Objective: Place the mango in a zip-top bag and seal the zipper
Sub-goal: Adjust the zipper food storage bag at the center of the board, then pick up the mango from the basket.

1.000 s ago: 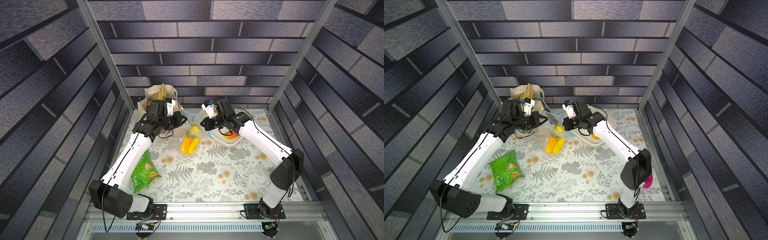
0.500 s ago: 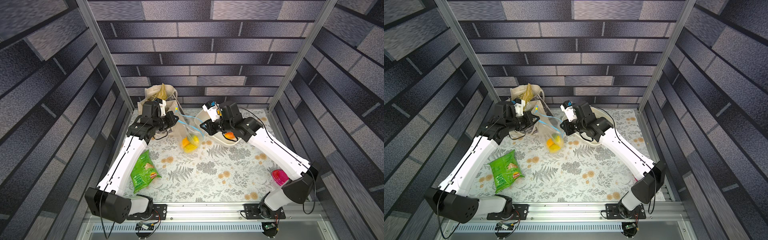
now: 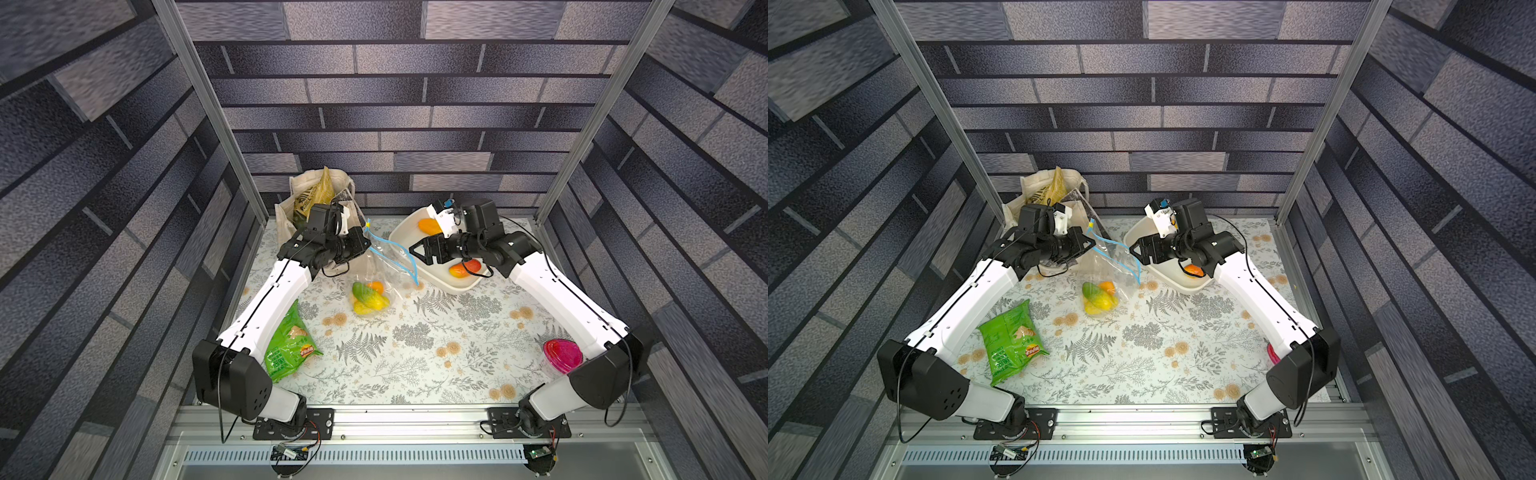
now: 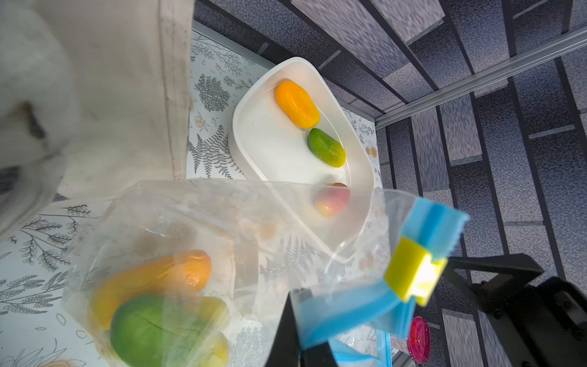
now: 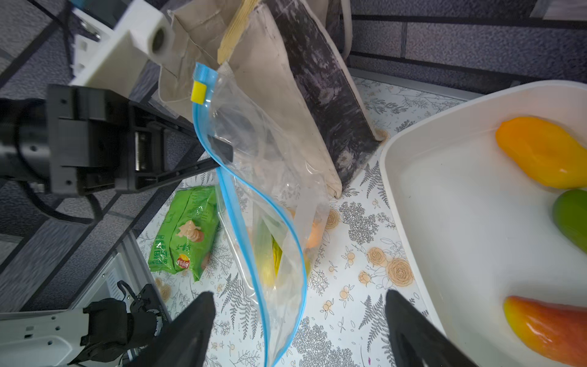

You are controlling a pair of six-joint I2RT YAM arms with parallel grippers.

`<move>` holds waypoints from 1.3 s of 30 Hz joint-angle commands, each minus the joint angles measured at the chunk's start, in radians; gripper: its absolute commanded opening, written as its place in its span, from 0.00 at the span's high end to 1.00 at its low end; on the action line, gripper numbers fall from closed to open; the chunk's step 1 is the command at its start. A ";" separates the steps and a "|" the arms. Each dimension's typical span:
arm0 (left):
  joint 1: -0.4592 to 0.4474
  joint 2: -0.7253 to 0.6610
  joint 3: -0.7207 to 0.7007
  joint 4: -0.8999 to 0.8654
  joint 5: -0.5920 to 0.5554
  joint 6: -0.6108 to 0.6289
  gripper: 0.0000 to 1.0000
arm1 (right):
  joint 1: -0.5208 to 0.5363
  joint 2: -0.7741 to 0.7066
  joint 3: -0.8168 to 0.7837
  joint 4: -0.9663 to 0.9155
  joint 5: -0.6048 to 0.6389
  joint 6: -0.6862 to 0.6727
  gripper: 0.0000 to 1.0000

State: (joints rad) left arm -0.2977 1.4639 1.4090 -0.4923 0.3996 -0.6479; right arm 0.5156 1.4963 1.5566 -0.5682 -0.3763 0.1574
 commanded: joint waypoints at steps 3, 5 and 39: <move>-0.001 0.024 0.044 0.008 -0.003 -0.009 1.00 | -0.040 -0.040 -0.016 0.025 0.068 0.071 0.06; -0.002 0.023 0.051 -0.003 -0.014 0.000 1.00 | -0.070 -0.030 -0.035 -0.028 0.270 0.161 0.03; -0.004 -0.024 0.044 -0.025 -0.071 0.060 1.00 | -0.238 0.569 0.059 -0.091 0.555 0.583 0.09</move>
State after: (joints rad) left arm -0.2996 1.4799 1.4395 -0.5045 0.3389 -0.6235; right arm 0.2890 2.0220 1.6032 -0.6182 0.1722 0.7292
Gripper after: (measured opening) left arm 0.049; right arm 0.908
